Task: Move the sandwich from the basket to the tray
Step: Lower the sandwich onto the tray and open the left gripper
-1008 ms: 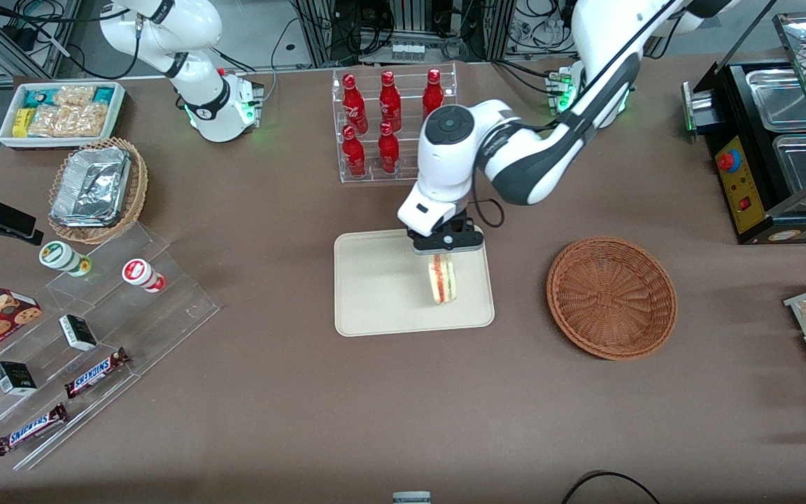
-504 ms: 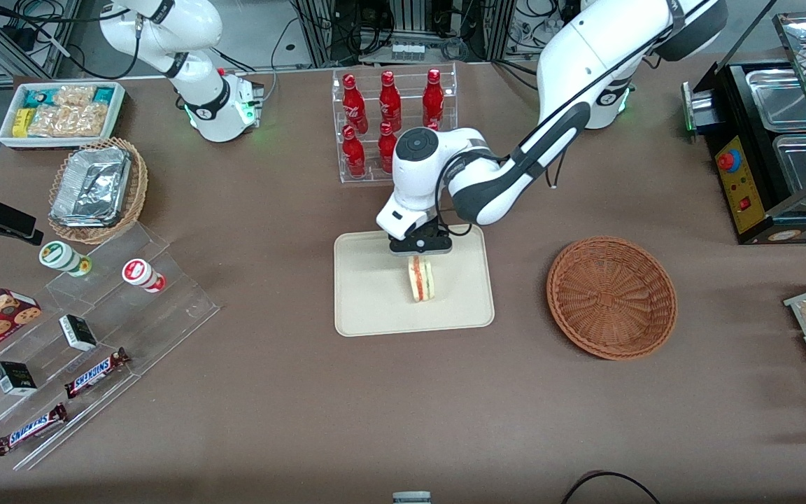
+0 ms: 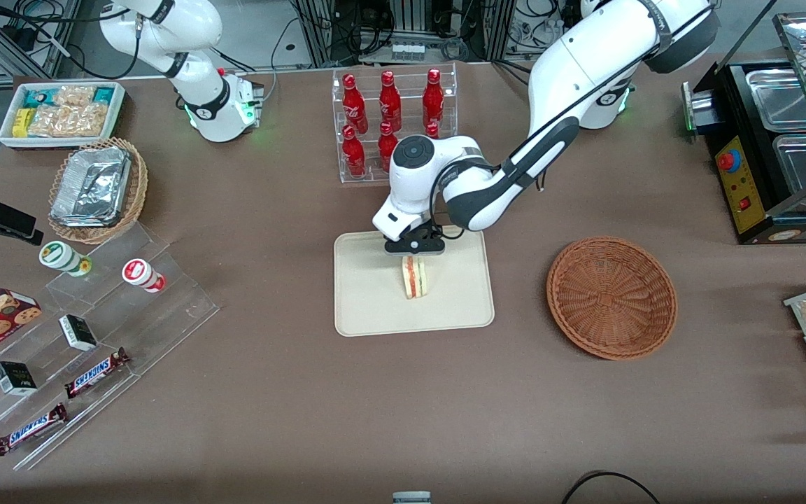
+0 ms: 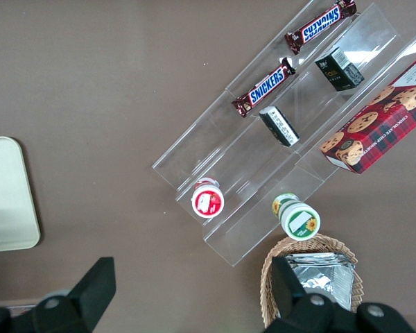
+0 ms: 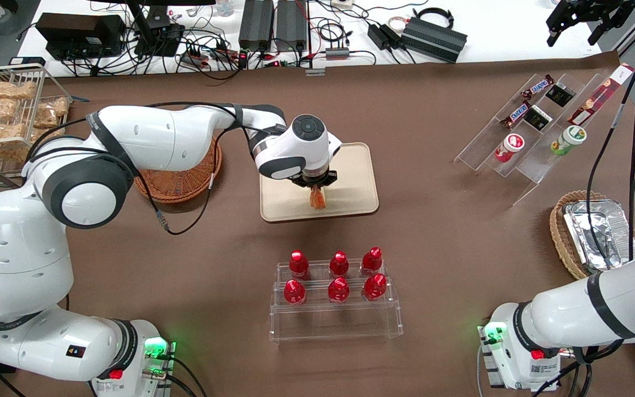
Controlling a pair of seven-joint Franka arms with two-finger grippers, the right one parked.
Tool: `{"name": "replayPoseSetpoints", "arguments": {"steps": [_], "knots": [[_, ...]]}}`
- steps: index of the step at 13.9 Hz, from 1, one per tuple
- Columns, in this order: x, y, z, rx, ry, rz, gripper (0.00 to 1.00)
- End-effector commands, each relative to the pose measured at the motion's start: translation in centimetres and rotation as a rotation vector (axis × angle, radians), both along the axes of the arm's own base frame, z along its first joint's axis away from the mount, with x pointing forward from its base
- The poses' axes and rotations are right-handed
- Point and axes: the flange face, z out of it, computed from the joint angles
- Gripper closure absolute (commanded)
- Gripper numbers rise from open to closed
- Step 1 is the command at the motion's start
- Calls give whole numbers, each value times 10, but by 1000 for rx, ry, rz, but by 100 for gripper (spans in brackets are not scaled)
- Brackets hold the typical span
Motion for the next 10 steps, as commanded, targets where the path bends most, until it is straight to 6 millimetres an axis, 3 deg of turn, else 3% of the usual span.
{"name": "replayPoseSetpoints", "arguments": {"steps": [1, 4, 7, 8, 10], "knots": [[10, -5, 14, -10, -43, 16, 0], [19, 2, 50, 34, -84, 41, 0], [23, 12, 105, 58, -130, 87, 0], [24, 16, 133, 60, -126, 118, 0], [42, 31, 168, 96, -120, 157, 0]]}}
